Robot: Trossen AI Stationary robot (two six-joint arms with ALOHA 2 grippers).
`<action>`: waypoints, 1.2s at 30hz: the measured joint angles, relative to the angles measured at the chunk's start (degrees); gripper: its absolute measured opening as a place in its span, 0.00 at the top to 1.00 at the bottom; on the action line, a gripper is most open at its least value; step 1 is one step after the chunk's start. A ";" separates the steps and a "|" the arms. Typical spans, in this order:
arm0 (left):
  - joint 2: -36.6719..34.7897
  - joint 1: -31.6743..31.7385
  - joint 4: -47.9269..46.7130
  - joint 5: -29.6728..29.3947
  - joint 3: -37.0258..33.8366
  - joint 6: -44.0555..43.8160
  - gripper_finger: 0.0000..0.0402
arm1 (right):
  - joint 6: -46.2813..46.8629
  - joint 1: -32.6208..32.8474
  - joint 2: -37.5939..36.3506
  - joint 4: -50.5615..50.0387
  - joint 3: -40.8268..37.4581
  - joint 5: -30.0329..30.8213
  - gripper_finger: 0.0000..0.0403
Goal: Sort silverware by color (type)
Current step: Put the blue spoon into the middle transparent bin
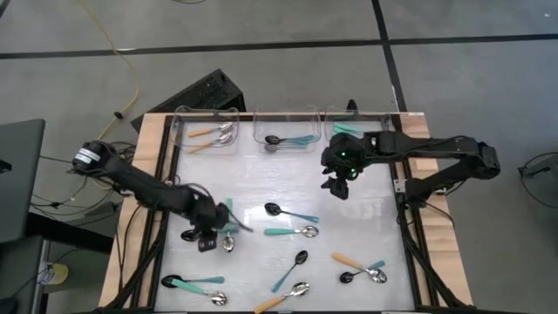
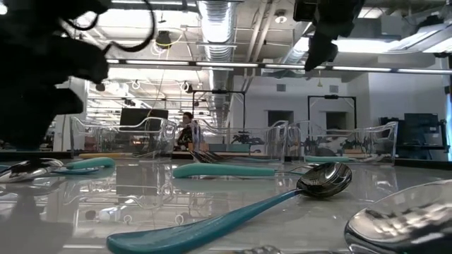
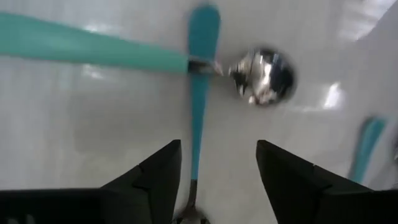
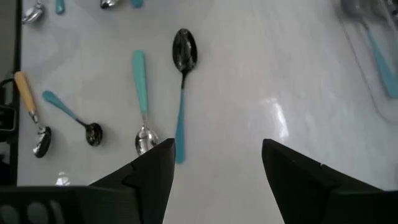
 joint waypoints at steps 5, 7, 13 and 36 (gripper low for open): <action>4.31 -5.25 -0.69 -6.70 -0.27 -1.65 0.48 | 1.63 0.02 -0.02 0.45 0.00 0.02 0.34; 6.45 -6.25 -0.78 -7.66 -0.26 -1.82 0.48 | 2.58 0.04 -0.04 0.50 0.00 0.02 0.34; 10.91 -7.46 -2.36 -6.87 0.34 -2.34 0.49 | 2.83 0.00 -0.04 1.28 0.00 0.02 0.34; 8.46 2.09 -30.89 13.74 8.65 5.42 1.00 | 2.50 0.83 -0.04 4.78 0.00 2.64 0.34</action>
